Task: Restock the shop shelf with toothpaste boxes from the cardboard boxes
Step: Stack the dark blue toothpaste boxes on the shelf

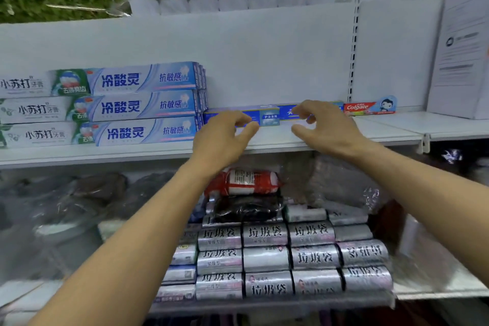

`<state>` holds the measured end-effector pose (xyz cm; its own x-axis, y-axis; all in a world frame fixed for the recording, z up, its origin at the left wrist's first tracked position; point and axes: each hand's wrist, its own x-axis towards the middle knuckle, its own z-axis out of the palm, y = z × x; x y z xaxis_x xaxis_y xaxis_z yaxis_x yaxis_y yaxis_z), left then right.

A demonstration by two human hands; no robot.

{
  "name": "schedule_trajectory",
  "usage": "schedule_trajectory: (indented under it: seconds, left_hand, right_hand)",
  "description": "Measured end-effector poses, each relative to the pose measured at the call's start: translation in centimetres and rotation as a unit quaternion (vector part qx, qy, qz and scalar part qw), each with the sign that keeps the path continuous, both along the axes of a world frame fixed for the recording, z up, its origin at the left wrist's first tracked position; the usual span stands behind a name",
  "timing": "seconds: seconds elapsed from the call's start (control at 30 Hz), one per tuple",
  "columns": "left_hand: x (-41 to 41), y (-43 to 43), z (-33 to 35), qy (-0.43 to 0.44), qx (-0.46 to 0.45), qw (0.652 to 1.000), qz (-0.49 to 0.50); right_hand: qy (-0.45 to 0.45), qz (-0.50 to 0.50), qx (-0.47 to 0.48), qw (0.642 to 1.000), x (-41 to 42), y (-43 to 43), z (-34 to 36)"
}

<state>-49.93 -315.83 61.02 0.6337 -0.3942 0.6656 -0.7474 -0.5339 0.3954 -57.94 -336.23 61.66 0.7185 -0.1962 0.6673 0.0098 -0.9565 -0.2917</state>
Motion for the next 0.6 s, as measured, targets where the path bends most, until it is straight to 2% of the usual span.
schedule_trajectory:
  seconds: [0.1,0.2,0.4,0.6]
  left_hand:
    - [-3.9,0.2,-1.7,-0.008,-0.045,0.999,0.002]
    - [-8.0,-0.5,-3.9,0.01,-0.067,0.998,-0.008]
    - [-14.2,-1.4,-10.3,0.081,-0.028,0.996,0.009]
    - [-18.8,-1.3,-17.5,0.202,0.003,0.979,0.01]
  right_hand:
    - [-0.047,0.003,-0.043,0.998,-4.0,0.3,-1.6]
    - [-0.048,0.018,-0.048,0.998,-7.9,0.4,-3.8]
    - [0.066,0.029,-0.061,0.996,-14.0,-1.1,-9.5]
    - [0.175,0.049,-0.024,0.983,-17.9,-2.4,-16.5]
